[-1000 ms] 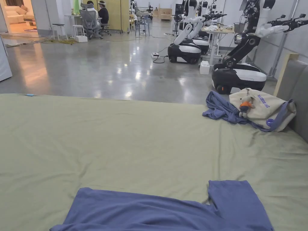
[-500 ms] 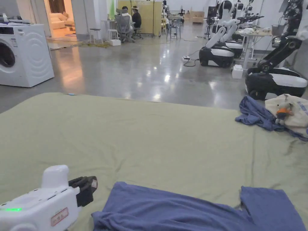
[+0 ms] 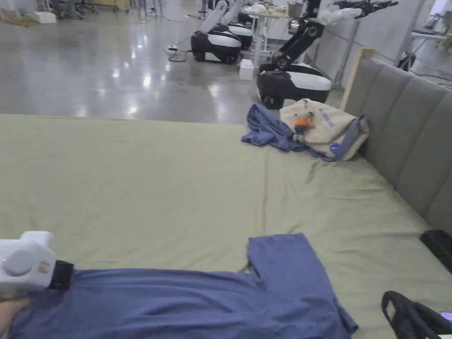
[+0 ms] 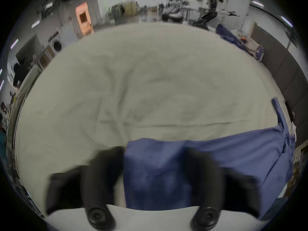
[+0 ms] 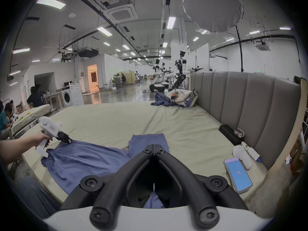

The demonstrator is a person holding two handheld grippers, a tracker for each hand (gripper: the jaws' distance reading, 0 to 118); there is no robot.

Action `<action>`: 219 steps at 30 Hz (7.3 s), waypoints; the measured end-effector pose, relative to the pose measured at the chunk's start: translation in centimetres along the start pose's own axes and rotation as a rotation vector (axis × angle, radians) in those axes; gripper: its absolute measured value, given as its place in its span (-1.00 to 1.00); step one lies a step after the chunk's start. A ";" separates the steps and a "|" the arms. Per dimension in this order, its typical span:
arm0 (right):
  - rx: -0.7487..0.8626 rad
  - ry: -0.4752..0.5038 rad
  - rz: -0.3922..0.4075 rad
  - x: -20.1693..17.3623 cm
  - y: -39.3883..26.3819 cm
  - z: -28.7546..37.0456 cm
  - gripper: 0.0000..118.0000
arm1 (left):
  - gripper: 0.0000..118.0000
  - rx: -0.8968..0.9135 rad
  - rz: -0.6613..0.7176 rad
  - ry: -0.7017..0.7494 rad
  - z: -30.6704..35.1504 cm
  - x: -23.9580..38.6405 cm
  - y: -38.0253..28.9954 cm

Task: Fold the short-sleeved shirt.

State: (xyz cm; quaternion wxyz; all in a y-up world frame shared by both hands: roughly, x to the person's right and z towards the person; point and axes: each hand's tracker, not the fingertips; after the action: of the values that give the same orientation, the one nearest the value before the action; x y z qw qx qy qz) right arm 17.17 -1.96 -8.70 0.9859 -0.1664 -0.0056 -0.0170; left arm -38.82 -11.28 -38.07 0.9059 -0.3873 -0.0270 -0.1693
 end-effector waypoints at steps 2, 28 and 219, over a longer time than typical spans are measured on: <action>-0.115 0.005 -0.035 1.6 0.3 -3.4 -0.81 | -0.98 0.079 -0.034 -0.015 3.4 2.1 -0.7; -0.412 0.289 -0.148 6.0 5.2 -15.5 -0.94 | -0.97 0.102 0.347 -0.246 13.5 -1.1 -4.9; 0.034 0.039 -0.009 -1.6 -5.1 10.8 -0.98 | -0.88 -0.426 0.391 -0.236 20.8 -2.2 -8.6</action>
State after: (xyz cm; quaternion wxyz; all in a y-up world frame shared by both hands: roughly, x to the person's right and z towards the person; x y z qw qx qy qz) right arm 15.37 -3.21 3.12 0.9884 -0.1492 0.0126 -0.0248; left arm -42.01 -1.37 -17.97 0.8103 -0.5833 -0.0208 0.0525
